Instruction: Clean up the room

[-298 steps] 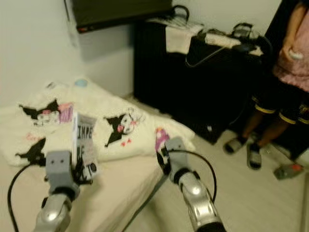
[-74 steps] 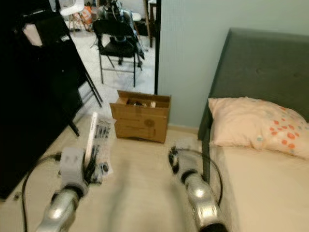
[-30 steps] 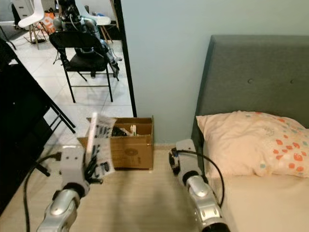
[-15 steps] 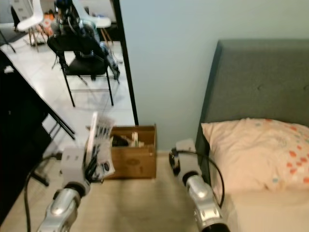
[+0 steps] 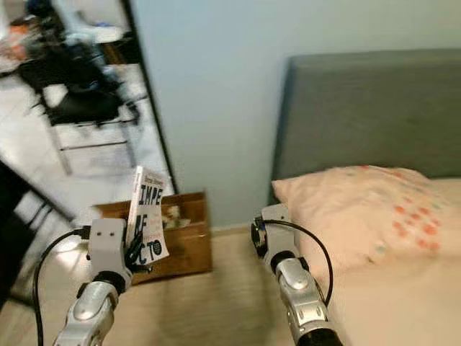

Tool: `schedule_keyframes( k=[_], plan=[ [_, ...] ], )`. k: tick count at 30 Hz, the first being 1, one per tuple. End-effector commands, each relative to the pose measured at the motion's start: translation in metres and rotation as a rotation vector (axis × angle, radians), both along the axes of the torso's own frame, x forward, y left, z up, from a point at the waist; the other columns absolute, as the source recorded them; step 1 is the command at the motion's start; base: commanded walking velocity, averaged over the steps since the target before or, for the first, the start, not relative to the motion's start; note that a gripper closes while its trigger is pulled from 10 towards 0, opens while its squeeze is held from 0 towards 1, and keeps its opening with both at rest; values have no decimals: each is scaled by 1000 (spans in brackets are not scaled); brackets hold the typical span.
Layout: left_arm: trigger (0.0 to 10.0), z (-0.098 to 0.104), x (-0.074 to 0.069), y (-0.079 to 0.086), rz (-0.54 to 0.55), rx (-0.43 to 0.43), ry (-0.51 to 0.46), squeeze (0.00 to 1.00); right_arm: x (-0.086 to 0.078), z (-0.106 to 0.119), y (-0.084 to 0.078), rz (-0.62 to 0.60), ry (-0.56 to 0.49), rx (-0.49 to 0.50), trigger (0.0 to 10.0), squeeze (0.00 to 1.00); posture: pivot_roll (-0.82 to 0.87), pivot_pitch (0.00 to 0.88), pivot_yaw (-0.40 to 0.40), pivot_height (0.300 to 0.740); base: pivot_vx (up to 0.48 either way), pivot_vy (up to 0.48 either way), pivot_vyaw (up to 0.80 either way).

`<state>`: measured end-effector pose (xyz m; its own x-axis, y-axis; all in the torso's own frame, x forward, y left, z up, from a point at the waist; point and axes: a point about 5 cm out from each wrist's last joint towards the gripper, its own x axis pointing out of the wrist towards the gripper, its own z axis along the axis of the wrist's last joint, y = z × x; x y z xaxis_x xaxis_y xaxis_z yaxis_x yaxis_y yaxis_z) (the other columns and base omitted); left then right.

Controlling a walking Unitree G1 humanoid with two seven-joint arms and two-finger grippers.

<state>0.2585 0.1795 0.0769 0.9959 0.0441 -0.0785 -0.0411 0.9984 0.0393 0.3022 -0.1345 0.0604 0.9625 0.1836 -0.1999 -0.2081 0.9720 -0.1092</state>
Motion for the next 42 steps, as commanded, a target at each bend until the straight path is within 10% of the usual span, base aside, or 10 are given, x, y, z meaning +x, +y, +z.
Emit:
schedule_keyframes(
  k=[1,42],
  plan=[
    [10000,2,0,0,-7,14,-15,0,-3,-5,-2,-20,27,12,10000,0,-53,65,-6,740,0,0,-800],
    [10000,-2,2,-3,-23,26,-4,0,1,-6,-11,-57,45,2,10000,0,-56,53,-9,740,0,0,-800]
  ],
)
